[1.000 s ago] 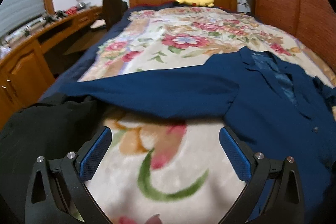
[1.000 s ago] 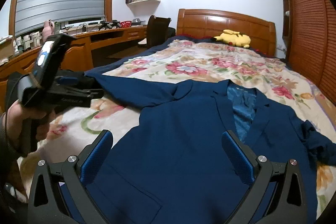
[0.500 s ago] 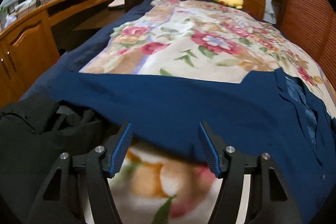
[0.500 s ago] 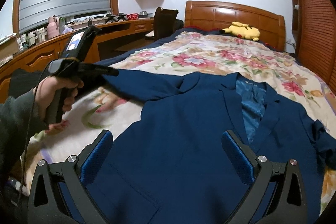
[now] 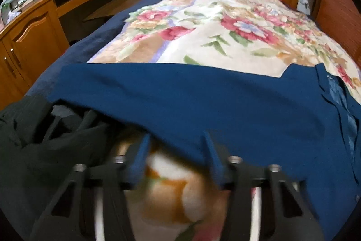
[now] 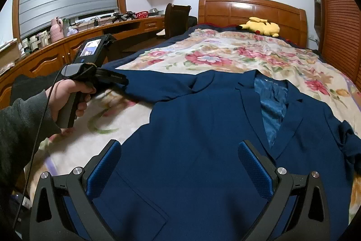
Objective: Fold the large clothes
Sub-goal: 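Move the left tool to the jacket's side edge and close on it, then fold the gripped jacket side inward over the front with the left tool, release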
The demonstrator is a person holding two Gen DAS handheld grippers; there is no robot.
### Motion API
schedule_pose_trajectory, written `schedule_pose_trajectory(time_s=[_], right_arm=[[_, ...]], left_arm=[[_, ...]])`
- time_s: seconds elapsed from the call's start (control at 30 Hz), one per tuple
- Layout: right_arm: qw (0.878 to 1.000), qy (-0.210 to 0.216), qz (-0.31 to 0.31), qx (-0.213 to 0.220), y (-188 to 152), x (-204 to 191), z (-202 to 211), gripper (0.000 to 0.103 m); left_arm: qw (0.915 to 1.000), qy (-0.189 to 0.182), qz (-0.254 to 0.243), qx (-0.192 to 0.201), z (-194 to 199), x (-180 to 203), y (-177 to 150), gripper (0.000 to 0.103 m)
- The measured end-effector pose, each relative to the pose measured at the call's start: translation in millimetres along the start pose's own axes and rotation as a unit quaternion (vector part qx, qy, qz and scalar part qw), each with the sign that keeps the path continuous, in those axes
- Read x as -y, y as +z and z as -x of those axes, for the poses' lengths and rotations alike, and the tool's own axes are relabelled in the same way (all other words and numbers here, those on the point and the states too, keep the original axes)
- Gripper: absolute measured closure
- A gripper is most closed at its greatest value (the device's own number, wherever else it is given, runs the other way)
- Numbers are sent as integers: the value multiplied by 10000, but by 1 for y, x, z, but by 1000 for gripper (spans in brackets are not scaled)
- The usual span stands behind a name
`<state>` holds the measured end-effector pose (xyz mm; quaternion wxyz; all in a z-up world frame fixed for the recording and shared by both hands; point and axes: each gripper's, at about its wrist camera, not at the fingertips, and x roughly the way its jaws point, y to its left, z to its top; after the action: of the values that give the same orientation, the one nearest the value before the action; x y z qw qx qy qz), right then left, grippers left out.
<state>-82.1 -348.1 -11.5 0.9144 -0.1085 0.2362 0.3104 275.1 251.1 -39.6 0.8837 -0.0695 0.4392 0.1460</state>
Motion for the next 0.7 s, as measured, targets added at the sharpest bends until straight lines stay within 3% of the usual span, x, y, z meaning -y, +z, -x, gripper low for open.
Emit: schedule_pose_trajectory(time_s=[0.17,0.2,0.3,0.33,0.5,0.7], right_arm=[[10000,-45,2,5,0,-3,4,0],[10000,-57,-3,15,0,-3,5,0],[10000,-74,-22,21,0,0,8,0],[10000,-63,-34,13,-1,1,8,0],[9999,-37,-72,-80,-1,10,6,0],[9996,-230,-123,-143,0,24,13,0]], left_arm=[[9997,194,-79,-154,-12,2,5,60],[9996,208,-93,-180,-14,2,6,66],[9996,214,-125,-134,-14,0,8,97],[9999,95,-134,-52,-10,0,9,101],[9971,-63,-613,452,36,29,14,102],[9874,-539,-1225,843,98,72,0,102]])
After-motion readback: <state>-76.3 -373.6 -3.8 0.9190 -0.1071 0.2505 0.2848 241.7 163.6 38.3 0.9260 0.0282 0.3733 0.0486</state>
